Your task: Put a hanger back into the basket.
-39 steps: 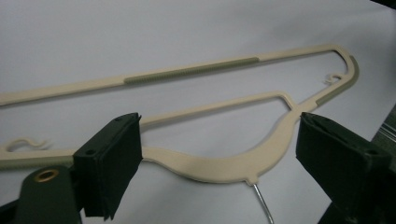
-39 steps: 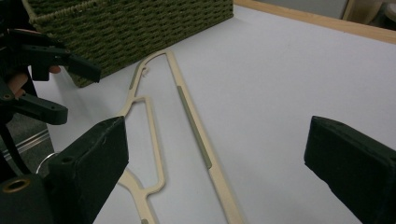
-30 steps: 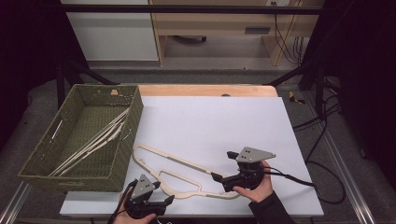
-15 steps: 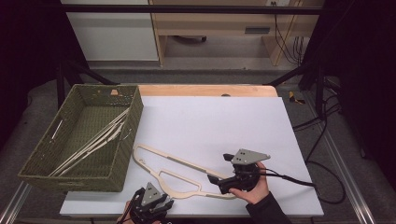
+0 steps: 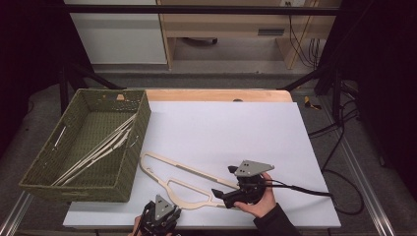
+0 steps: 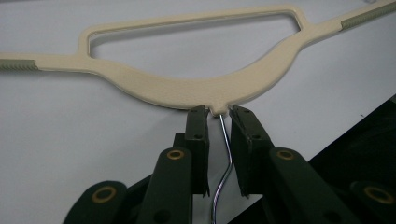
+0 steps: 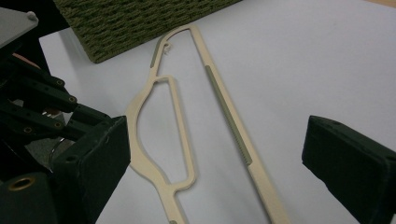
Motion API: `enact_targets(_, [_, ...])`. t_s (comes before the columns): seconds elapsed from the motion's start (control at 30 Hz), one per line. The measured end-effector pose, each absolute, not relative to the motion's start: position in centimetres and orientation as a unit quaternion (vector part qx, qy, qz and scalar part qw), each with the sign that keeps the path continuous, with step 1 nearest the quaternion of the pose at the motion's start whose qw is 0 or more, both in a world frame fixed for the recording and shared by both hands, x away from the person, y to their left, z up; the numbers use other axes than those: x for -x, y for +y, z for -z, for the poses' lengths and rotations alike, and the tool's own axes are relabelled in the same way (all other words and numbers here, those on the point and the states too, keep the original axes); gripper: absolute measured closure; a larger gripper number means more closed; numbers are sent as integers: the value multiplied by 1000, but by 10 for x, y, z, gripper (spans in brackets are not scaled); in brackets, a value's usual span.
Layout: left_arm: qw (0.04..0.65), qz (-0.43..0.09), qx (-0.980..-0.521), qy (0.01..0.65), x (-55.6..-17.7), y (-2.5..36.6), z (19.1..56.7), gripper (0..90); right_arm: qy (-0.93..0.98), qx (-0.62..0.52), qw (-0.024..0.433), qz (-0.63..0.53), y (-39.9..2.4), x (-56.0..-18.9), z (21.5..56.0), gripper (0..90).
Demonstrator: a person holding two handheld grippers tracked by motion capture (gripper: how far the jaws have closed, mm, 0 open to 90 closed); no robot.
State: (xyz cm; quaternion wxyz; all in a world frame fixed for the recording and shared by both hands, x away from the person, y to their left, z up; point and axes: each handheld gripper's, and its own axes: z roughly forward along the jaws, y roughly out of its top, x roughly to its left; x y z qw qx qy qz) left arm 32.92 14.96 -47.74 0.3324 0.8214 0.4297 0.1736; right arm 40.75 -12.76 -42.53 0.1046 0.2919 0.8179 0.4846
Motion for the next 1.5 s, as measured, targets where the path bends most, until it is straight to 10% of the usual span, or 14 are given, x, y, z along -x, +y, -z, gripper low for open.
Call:
enact_targets(0.87, [362, -152, -813, 430, -334, 162, 461, 886, 856, -237, 53, -456, -72, -400, 451, 140])
enact_targets(1.5, [363, -150, -820, 417, -339, 164, 446, 900, 891, -190, 50, -410, -37, -405, 475, 424])
